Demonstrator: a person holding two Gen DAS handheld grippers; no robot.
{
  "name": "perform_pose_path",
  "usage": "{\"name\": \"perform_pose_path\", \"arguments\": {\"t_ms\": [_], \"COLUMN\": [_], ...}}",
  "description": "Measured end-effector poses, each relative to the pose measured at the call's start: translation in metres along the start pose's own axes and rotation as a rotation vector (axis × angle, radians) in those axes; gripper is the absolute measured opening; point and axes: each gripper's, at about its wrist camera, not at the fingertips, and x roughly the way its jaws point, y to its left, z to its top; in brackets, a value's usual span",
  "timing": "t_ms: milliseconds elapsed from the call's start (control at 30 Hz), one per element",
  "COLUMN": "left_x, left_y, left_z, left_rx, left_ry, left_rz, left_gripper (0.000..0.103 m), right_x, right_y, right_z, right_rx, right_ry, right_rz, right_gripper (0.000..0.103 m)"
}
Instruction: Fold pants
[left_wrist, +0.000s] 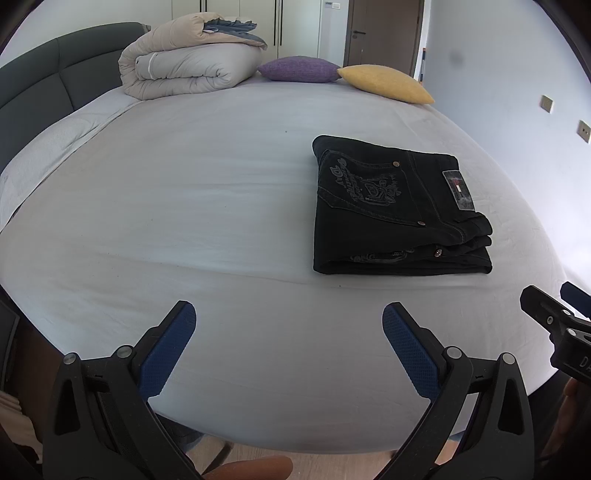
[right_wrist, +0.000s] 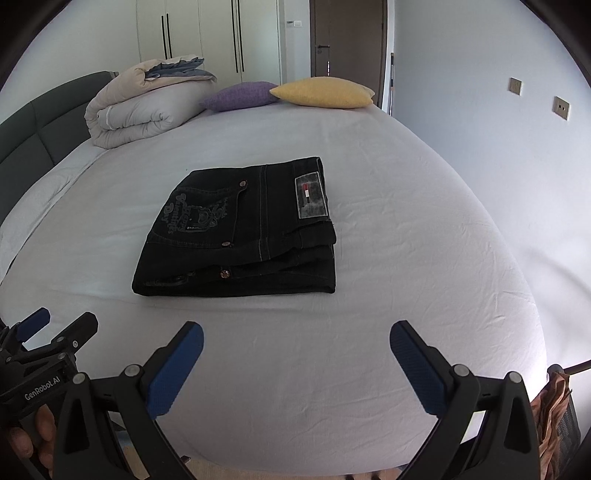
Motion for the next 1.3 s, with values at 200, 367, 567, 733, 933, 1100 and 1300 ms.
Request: {"name": "perform_pose_path", "arguments": {"t_ms": [200,367,567,733,933,1100,1300], "left_x": [0.0004,0.0015,0.0013,0.0014,0.0012,0.0009,0.0009], "left_y": [-0.0008,-0.0012,-0.0013,-0.001,-0.0012,-0.0009,-0.0026], "left_z": [-0.0003,-0.0006,-0.0004,-0.0004,-0.0002,-0.0005,-0.0016], "left_rx": [0.002,0.001,0.002,0.002,0.003,0.001,0.001], "left_ry": [0.001,0.003,0.003,0.003,0.003,0.004,0.008], "left_rz": [-0.001,-0.002,-0.001,-0.001,0.0,-0.002,-0.002], "left_gripper": [0.103,0.103,0.103,0.103,0.103,0.103,0.103], "right_x": [-0.0002,0.0001,0.0018,0.002,0.002,0.0021,0.002], "right_y": [0.0002,0.0003,0.0008,0.0013,0.0015,0.0022,0.0024], "right_z": [-0.0006,-0.0004,0.0004,0.0004,0.0004,0.0003,0.0002], "right_rx": [-0.001,-0.002,-0.003,-0.004,-0.005,-0.004,-0.005], "right_ry": [0.003,0.004,0.006,0.006,0.007,0.006,0.007], "right_rz": [-0.001,-0.001,-0.001,-0.001,0.0,-0.001,-0.001], "right_gripper": [0.103,0.103,0.103,0.103,0.103,0.103,0.103]}}
